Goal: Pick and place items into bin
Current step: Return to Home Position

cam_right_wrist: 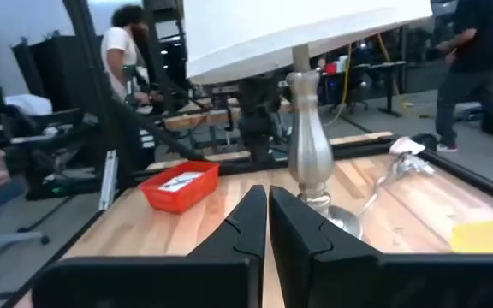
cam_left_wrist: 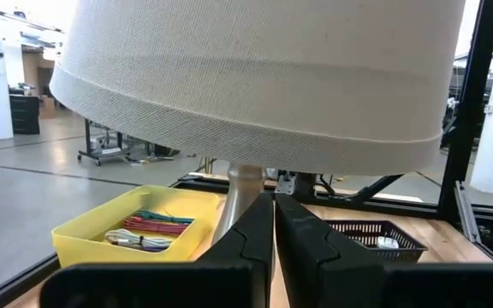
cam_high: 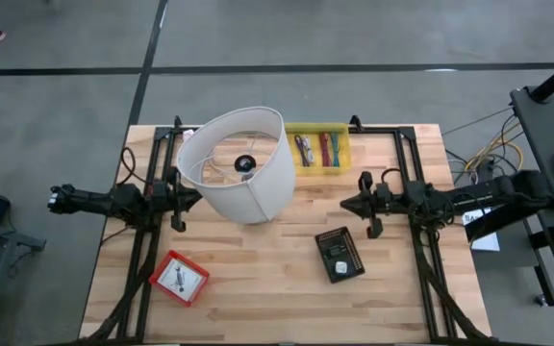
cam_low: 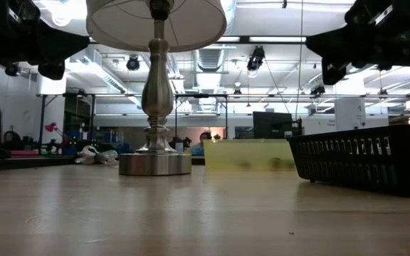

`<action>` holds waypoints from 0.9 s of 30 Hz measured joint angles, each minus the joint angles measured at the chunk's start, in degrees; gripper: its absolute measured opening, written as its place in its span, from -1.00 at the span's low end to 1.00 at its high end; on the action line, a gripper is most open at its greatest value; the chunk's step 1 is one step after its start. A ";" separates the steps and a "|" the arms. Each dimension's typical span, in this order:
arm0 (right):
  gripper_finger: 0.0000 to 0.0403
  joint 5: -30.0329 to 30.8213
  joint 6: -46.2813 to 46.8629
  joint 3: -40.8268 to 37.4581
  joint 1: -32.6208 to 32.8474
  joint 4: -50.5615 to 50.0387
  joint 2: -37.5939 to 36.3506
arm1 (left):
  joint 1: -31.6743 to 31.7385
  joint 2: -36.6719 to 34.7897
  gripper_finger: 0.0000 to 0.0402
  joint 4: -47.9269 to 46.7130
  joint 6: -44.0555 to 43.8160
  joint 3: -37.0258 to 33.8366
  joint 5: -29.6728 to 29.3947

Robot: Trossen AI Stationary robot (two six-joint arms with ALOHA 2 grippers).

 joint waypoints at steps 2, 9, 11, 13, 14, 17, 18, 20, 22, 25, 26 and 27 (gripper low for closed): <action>-0.96 -1.33 1.11 -0.84 -1.77 -1.25 -2.77 | 0.00 -0.14 -1.00 -0.04 0.00 0.00 0.00; -0.96 2.33 2.82 -4.16 0.06 -12.59 -14.96 | -0.04 -0.18 -1.00 -0.05 -0.24 0.00 0.10; -0.96 7.36 2.34 -4.26 2.24 -21.11 -19.37 | -0.04 -0.22 -1.00 -0.04 -0.28 0.00 0.40; -0.96 10.89 1.58 -4.31 4.53 -26.32 -23.93 | -0.04 -0.26 -1.00 -0.17 -0.37 0.00 0.61; -0.96 12.01 1.21 -4.31 5.63 -28.10 -26.32 | -0.04 -0.26 -1.00 -0.14 -0.37 0.00 0.67; -0.96 16.21 0.86 -4.28 8.66 -33.99 -33.66 | -0.04 -0.28 -1.00 -0.17 -0.26 0.00 0.76; -0.96 17.45 0.31 -4.29 9.56 -36.23 -36.01 | -0.04 -0.28 -1.00 -0.17 -0.08 -0.02 0.79; -0.96 18.96 -0.57 -4.48 11.10 -39.35 -40.62 | -0.04 -0.30 -1.00 -0.19 0.25 -0.14 0.90; -0.96 19.66 -1.43 -4.57 11.86 -41.62 -44.77 | -0.04 -0.30 -1.00 -0.39 0.90 -0.20 1.28; -0.96 19.61 -2.84 -4.66 12.22 -43.22 -47.12 | -0.04 -0.30 -1.00 -0.38 0.97 -0.22 2.25; -0.96 19.12 -3.72 -4.63 12.23 -43.82 -47.15 | -0.04 -0.34 -1.00 -0.40 0.96 -0.29 2.45; -0.96 18.63 -4.85 -4.63 12.21 -44.18 -47.07 | -0.06 -0.32 -1.00 -0.47 0.96 -0.35 2.48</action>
